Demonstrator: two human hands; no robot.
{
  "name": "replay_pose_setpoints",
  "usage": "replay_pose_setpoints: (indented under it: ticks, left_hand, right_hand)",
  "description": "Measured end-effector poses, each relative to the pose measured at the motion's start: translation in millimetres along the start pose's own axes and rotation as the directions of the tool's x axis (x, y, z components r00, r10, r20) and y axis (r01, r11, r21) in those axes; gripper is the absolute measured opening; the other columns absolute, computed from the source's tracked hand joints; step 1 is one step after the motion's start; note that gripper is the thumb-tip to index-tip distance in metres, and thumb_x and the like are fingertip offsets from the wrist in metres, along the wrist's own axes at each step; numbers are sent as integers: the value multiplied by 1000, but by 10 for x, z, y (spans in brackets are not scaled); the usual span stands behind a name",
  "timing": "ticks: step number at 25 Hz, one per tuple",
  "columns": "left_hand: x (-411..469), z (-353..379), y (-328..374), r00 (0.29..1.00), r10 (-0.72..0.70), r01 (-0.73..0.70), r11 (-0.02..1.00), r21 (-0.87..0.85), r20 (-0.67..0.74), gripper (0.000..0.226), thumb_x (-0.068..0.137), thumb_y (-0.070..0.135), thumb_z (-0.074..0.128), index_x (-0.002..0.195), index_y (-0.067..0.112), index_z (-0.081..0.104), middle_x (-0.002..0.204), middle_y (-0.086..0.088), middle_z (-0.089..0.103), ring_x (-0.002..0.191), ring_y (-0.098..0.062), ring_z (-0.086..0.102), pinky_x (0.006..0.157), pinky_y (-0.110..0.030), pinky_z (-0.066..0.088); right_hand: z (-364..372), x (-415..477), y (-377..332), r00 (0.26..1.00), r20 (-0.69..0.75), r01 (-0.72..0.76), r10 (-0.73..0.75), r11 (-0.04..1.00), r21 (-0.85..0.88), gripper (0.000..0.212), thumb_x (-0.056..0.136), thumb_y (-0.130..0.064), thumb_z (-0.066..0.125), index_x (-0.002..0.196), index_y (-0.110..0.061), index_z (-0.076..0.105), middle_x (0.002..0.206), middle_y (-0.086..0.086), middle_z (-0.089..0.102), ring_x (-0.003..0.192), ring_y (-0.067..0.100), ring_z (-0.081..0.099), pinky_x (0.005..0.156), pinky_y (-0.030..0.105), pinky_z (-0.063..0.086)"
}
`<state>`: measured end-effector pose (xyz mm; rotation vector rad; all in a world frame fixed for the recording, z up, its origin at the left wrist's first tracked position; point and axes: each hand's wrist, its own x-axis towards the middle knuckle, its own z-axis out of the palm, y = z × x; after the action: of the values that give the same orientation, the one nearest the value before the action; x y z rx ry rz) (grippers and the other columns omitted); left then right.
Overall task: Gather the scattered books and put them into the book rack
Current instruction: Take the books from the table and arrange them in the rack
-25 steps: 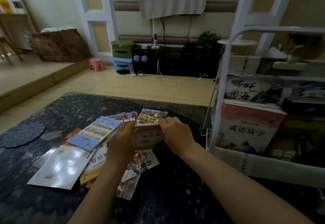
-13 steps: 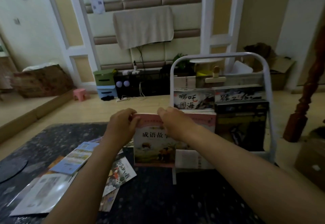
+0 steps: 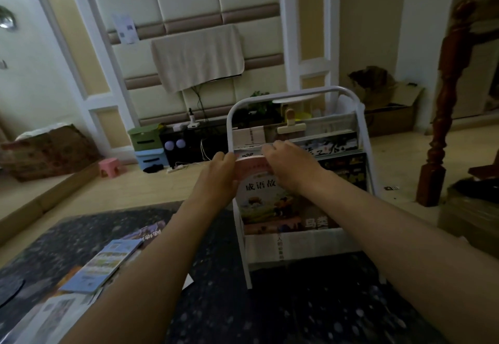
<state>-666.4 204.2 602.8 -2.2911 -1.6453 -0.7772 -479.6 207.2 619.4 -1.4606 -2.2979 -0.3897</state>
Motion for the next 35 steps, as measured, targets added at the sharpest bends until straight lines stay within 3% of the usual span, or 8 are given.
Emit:
replay_pose_setpoints:
  ticks: [3, 8, 12, 18, 22, 27, 32, 35]
  left_hand:
    - [92, 49, 20, 999, 4, -2, 999, 45, -40, 34, 87, 20, 69, 114, 9, 51, 104, -8, 50, 81, -15, 46, 67, -27, 34]
    - [64, 238, -36, 1000, 1, -1, 992, 124, 5, 37, 87, 26, 69, 116, 9, 51, 110, -9, 54, 97, -26, 56, 68, -28, 37]
    - [14, 449, -79, 999, 5, -16, 958, 286, 38, 41, 87, 37, 67, 118, 15, 51, 113, -4, 55, 97, -21, 53, 69, -29, 42]
    - [-48, 700, -163, 996, 76, -85, 936, 341, 38, 57, 82, 38, 72, 130, 14, 51, 131, -7, 49, 114, -26, 49, 92, -38, 43]
    - [-66, 788, -208, 990, 86, -119, 930, 349, 110, 76, 85, 39, 68, 147, 11, 34, 150, -9, 40, 138, -29, 34, 112, -43, 29]
    - [-45, 801, -172, 985, 51, -115, 907, 405, 168, 83, 91, 36, 59, 155, 14, 11, 162, -8, 16, 150, -32, 3, 120, -53, 1]
    - [58, 849, -128, 973, 36, -130, 900, 415, 226, 96, 84, 49, 64, 153, 10, 10, 160, -6, 17, 151, -27, -3, 118, -59, -6]
    - [17, 944, -159, 978, 28, -111, 908, 404, 206, 99, 84, 49, 67, 153, 8, 7, 161, -7, 16, 151, -25, -4, 118, -57, -5]
  right_hand:
    - [56, 5, 56, 998, -61, 11, -14, 999, -43, 31, 93, -4, 55, 123, -7, 48, 119, 14, 55, 114, 32, 51, 77, 40, 48]
    - [345, -12, 93, 997, -79, 9, -17, 995, -103, 34, 93, -3, 49, 128, -5, 49, 121, 14, 56, 112, 31, 53, 83, 42, 53]
    - [577, -22, 144, 995, -85, 37, -55, 978, -207, 30, 95, -7, 50, 124, -5, 57, 122, 15, 61, 110, 32, 58, 93, 43, 47]
    - [913, -22, 192, 997, -18, 72, -78, 966, -247, 30, 96, -11, 49, 123, -5, 60, 109, 11, 69, 103, 27, 65, 120, 48, 18]
    - [1000, -44, 193, 999, 4, 45, -47, 947, -318, 38, 96, -14, 53, 131, 2, 57, 119, 21, 67, 113, 33, 63, 119, 50, 18]
    - [902, -34, 130, 993, 106, 79, -47, 943, -324, 52, 103, -19, 38, 149, 4, 29, 148, 28, 41, 140, 36, 38, 122, 50, 4]
    - [966, 46, 14, 985, 174, 36, 12, 961, -274, 66, 97, -28, 49, 148, 6, 23, 149, 27, 35, 139, 40, 33, 122, 50, 15]
    - [1065, 49, -1, 994, 98, -23, 45, 977, -212, 59, 89, -22, 27, 139, 5, 38, 134, 26, 48, 123, 41, 46, 113, 50, 31]
